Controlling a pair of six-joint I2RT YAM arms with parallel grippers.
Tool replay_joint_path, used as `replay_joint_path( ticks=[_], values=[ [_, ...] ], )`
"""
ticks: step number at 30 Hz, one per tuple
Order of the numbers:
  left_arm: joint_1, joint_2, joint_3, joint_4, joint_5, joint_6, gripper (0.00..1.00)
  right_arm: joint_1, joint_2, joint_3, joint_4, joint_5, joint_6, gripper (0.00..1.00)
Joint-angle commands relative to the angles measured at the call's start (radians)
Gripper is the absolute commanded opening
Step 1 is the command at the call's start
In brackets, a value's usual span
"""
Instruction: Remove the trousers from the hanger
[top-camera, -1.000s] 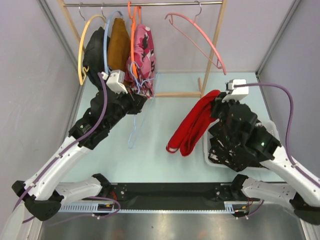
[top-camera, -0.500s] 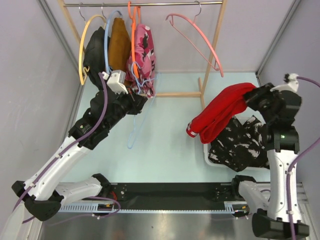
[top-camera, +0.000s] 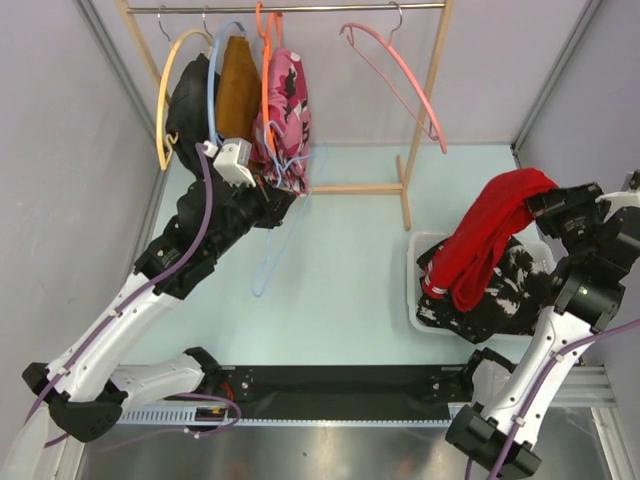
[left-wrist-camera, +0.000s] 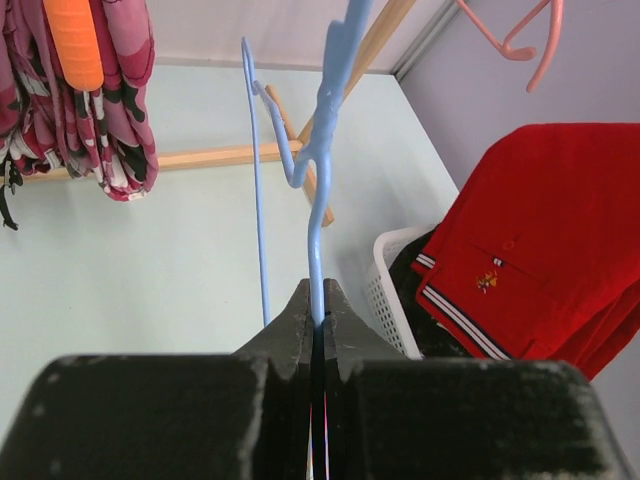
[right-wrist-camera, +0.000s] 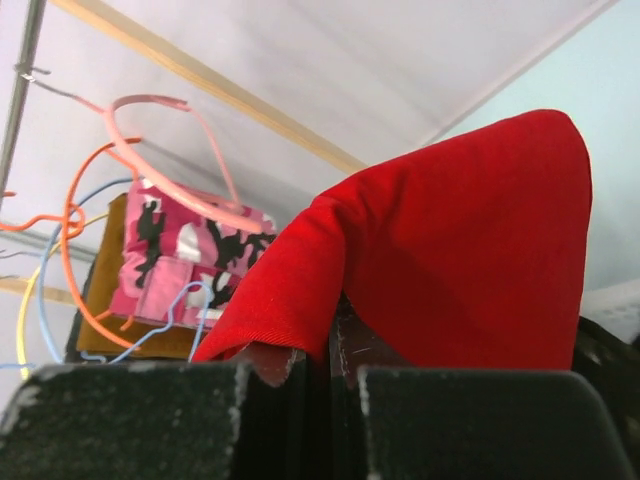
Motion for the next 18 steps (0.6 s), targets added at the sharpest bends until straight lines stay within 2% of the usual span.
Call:
replay_joint_path(
  ticks=[1,6,10,18],
  values=[
    [0.003,-0.017,0.046,0.022,0.027,0.033,0.0,-0.088,-0.027,0.05,-0.072,-0.085,-0.057,0.0],
    [0.003,-0.017,0.052,0.022,0.037,0.036,0.0,-0.089,-0.027,0.093,-0.245,0.07,-0.208,0.0],
    [0.003,-0.017,0.052,0.029,0.041,0.036,0.0,-0.089,-0.026,0.098,-0.375,0.179,-0.255,0.0],
    [0.003,-0.006,0.049,0.047,0.066,0.033,0.0,-0.091,-0.053,-0.121,-0.429,0.366,-0.187,0.0]
  ],
)
